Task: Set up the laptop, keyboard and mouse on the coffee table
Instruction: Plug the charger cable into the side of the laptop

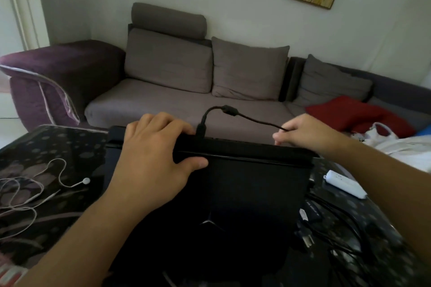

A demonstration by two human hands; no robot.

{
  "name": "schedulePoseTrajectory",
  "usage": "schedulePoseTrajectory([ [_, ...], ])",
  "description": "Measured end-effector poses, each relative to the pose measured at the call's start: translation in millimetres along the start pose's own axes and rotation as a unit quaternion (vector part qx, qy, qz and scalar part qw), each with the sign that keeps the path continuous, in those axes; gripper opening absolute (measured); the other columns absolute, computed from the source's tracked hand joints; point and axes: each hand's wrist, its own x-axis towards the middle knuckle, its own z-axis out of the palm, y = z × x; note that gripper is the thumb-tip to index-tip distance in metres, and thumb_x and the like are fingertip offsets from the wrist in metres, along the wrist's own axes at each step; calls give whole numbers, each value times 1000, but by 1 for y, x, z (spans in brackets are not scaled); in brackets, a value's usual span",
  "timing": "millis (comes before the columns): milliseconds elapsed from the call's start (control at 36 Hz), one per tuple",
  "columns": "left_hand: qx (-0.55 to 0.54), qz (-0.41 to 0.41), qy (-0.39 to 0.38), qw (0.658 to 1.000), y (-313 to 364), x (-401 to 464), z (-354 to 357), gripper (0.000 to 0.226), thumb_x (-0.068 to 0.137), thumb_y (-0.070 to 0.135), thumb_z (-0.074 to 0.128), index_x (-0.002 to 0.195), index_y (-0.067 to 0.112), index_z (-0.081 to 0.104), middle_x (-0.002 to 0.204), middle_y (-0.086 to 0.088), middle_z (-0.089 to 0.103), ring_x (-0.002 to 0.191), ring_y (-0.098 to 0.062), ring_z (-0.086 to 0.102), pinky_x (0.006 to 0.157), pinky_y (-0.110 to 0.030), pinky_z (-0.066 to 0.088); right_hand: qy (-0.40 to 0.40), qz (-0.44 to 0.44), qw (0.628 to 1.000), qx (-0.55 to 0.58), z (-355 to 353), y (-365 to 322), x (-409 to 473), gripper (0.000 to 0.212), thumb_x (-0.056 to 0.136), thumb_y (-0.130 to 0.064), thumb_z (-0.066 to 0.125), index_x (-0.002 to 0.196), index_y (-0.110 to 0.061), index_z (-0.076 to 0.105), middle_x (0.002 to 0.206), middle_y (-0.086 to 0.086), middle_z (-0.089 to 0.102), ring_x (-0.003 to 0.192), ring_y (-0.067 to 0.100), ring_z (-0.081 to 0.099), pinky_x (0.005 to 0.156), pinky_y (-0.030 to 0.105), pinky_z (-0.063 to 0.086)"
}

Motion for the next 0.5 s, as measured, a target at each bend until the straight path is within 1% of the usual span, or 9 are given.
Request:
schedulePoseTrajectory([
  [56, 3, -13, -8, 1000, -4, 7, 8, 54, 77, 64, 69, 122, 35, 64, 113, 18, 45, 116, -11, 40, 102, -30, 21, 9, 29, 995, 98, 5, 17, -2, 30, 95, -36, 76, 81, -10, 83, 74, 14, 74, 69, 15, 65, 71, 30, 47],
  [111, 3, -22, -13, 1000, -7, 15, 18, 54, 79, 60, 69, 124, 31, 64, 114, 17, 43, 119, -14, 41, 107, -34, 23, 14, 56, 984, 171, 10, 32, 0, 38, 95, -39, 76, 77, -5, 77, 68, 16, 64, 64, 22, 59, 69, 33, 49],
  [167, 9, -38, -29, 999, -11, 24, 28, 53, 81, 56, 72, 126, 29, 64, 116, 15, 43, 124, -18, 41, 113, -39, 24, 9, 80, 969, 234, 17, 45, 4, 45, 95, -41, 75, 65, -10, 59, 58, 8, 45, 53, 21, 42, 60, 34, 40],
  [222, 15, -55, -55, 997, -18, 35, 40, 53, 84, 54, 73, 130, 28, 63, 120, 11, 47, 127, -20, 42, 117, -42, 24, -2, 95, 949, 300, 27, 58, 10, 46, 97, -40, 72, 65, -15, 51, 55, 2, 35, 48, 16, 28, 56, 32, 26],
  [278, 15, -75, -92, 993, -26, 46, 52, 53, 87, 54, 72, 133, 29, 61, 126, 5, 51, 129, -22, 42, 118, -45, 26, -32, 92, 929, 356, 39, 69, 15, 41, 96, -41, 70, 72, -10, 58, 57, 4, 44, 44, 13, 25, 54, 31, 18],
  [306, 17, -86, -114, 990, -29, 52, 58, 53, 88, 54, 71, 133, 29, 60, 129, 3, 52, 130, -23, 42, 118, -46, 27, -55, 92, 919, 380, 46, 73, 16, 38, 95, -41, 69, 81, -7, 63, 62, 5, 51, 43, 11, 25, 52, 29, 17],
  [361, 34, -106, -165, 980, -38, 64, 72, 51, 90, 56, 69, 133, 29, 58, 130, 1, 52, 130, -25, 43, 114, -47, 32, -82, 101, 915, 382, 64, 83, 22, 26, 101, -33, 66, 92, -9, 63, 67, 2, 54, 44, 10, 23, 46, 24, 14],
  [417, 47, -126, -209, 969, -48, 75, 88, 51, 91, 58, 67, 132, 29, 58, 128, 0, 53, 128, -26, 46, 112, -49, 36, -77, 113, 934, 331, 83, 89, 31, 24, 106, -25, 62, 86, -13, 56, 60, -1, 42, 45, 10, 21, 45, 22, 13],
  [500, 48, -157, -265, 950, -64, 84, 116, 53, 94, 58, 65, 135, 26, 58, 132, -3, 57, 126, -27, 52, 113, -51, 40, -62, 140, 965, 213, 106, 86, 48, 33, 107, -32, 59, 82, -11, 57, 56, 4, 42, 41, 14, 33, 45, 26, 26],
])
